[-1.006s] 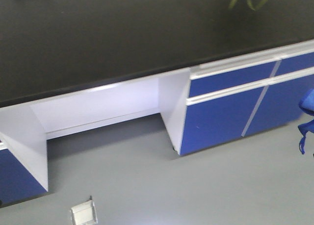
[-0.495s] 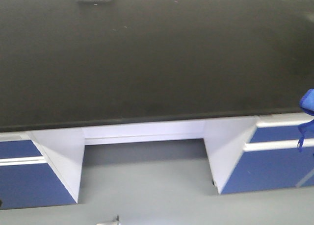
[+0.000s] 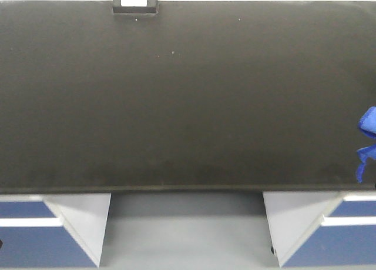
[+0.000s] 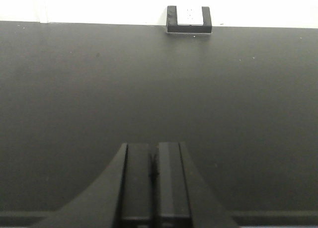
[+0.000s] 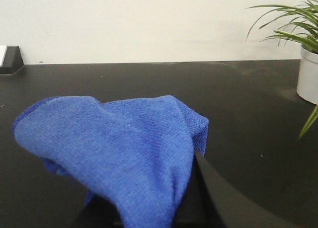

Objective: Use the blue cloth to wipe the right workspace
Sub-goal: 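Carry the blue cloth in the right gripper to the second bench, then lower the blue cloth with the right gripper onto the bench top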

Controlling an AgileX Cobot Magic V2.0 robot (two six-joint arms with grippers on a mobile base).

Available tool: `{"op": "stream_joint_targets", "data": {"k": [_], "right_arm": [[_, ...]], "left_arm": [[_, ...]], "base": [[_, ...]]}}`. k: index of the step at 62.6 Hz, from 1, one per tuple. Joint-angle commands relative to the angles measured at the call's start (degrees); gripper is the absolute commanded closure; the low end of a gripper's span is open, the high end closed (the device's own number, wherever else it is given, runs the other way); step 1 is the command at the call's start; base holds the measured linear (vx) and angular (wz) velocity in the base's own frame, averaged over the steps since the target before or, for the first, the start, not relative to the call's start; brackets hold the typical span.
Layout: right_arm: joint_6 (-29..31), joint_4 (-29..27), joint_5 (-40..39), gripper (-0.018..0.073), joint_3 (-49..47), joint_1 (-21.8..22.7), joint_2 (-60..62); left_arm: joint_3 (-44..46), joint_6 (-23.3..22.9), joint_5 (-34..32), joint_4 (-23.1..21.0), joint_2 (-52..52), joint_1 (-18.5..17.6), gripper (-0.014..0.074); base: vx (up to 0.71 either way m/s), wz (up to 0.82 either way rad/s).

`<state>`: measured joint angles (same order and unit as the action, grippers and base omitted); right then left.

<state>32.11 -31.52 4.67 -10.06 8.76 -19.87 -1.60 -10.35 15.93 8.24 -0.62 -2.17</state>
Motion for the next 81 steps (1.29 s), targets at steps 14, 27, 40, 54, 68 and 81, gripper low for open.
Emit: {"op": "stream_joint_targets", "data": {"k": [14, 27, 40, 54, 68, 81], "right_arm": [[0.4, -0.2, -4.1, 0.0557, -1.9, 0.2, -0.7], [0.4, -0.2, -4.1, 0.0557, -1.9, 0.2, -0.7], [0.4, -0.2, -4.1, 0.0557, -1.9, 0.2, -0.7], [0.4, -0.2, -4.1, 0.0557, -1.9, 0.2, -0.7], [0.4, -0.2, -4.1, 0.0557, -1.9, 0.2, -0.7], [0.4, -0.2, -4.1, 0.0557, -1.9, 0.2, -0.7]], "left_arm": [[-1.7, -0.5, -4.5, 0.1, -0.9, -0.3, 0.0602], [-1.7, -0.5, -4.5, 0.1, -0.9, -0.3, 0.0602], [-1.7, -0.5, -4.5, 0.1, -0.9, -0.3, 0.0602], [-1.7, -0.5, -4.5, 0.1, -0.9, -0.3, 0.0602], [-1.7, -0.5, -4.5, 0.1, -0.9, -0.3, 0.0602], [-1.7, -0.5, -4.5, 0.1, -0.9, -0.3, 0.0602]], "base": [[0.17, 0.0], [0.11, -0.01], [0.04, -0.01], [0.0, 0.01], [0.0, 0.0], [0.0, 0.0]]}}
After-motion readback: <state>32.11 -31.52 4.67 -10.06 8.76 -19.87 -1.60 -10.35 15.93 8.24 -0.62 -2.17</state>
